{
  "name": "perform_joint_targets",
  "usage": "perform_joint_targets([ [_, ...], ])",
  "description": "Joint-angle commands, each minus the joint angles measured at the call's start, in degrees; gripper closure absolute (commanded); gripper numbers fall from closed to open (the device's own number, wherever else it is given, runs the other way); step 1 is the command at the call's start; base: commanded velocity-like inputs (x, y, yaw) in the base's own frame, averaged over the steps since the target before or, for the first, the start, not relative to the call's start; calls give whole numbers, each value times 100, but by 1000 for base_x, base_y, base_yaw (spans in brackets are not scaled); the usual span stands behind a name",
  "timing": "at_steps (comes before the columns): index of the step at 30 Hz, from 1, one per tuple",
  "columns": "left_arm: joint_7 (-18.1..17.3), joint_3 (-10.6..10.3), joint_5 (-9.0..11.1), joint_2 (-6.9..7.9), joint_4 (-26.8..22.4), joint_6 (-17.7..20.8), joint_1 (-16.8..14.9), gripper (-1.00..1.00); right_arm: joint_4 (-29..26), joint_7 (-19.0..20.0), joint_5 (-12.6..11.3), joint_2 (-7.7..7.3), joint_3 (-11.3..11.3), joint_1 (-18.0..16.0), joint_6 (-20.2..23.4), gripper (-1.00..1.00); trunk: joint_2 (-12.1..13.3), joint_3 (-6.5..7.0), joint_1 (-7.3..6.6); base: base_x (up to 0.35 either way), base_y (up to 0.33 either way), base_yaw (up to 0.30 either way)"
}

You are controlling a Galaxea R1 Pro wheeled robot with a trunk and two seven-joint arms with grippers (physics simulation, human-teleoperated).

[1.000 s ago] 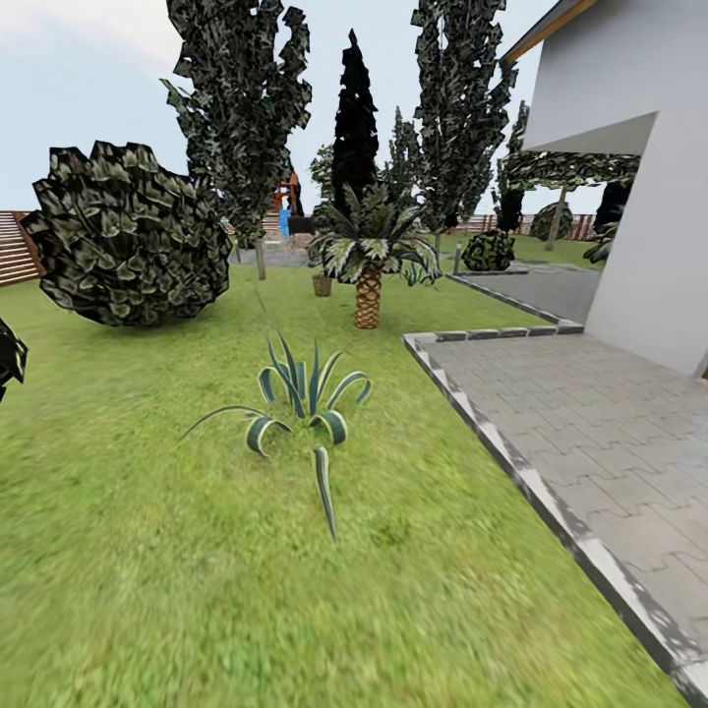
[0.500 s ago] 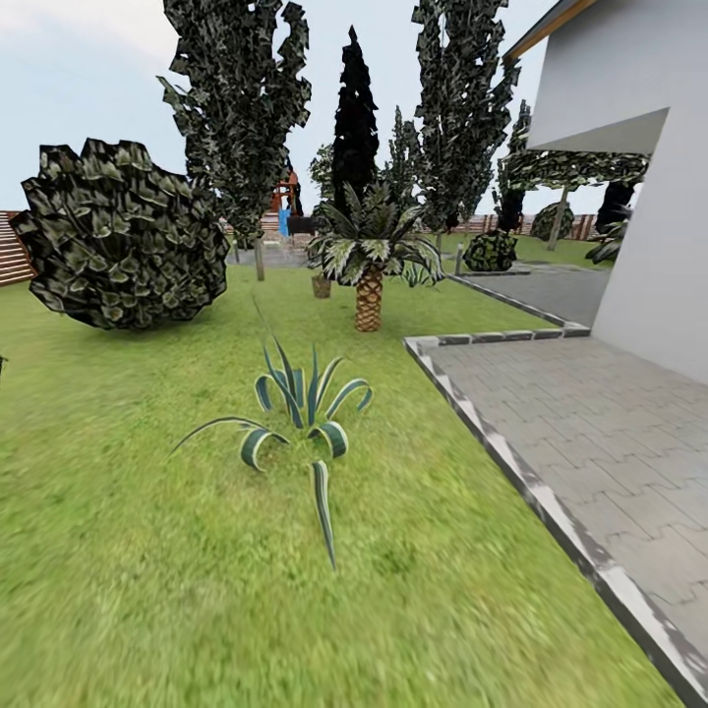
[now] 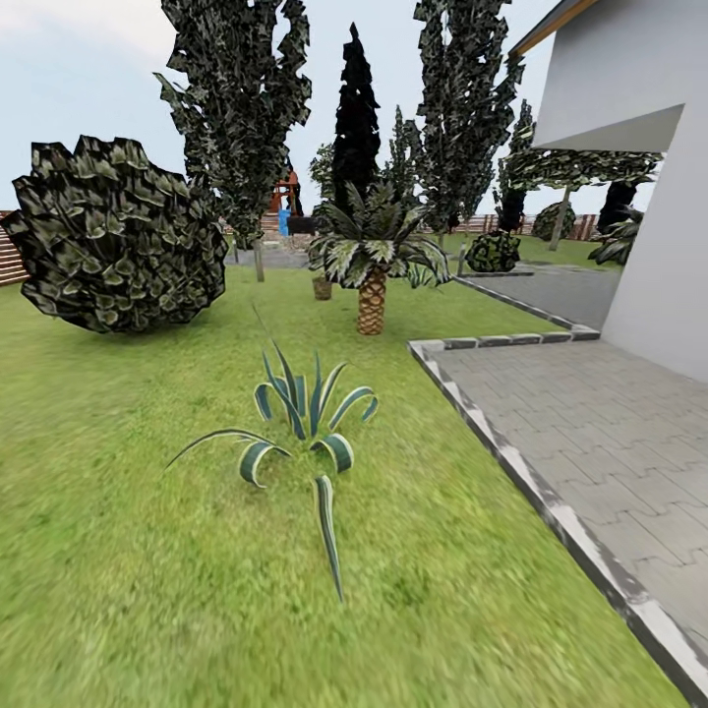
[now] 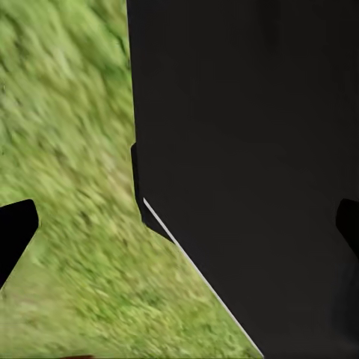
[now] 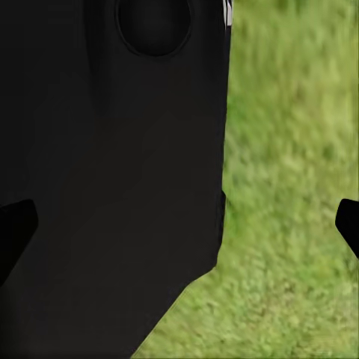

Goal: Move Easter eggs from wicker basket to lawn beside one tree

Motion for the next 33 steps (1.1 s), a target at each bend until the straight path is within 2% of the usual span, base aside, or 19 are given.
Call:
perform_joint_targets([
  [1,2,-1,-2,0,-12,3,2,-100,-3,-2,1,-1,2,1,-2,-100,-1,-3,4,299,208,0],
  [21,2,-1,-10,0,-12,-4,3,-100,-3,-2,1,-1,3,3,-2,-100,-1,-3,4,298,197,-5],
  [33,2,-6,-18,0,-12,-4,1,-100,-3,-2,1,-1,9,2,-11,-100,-1,-3,4,294,198,-250],
])
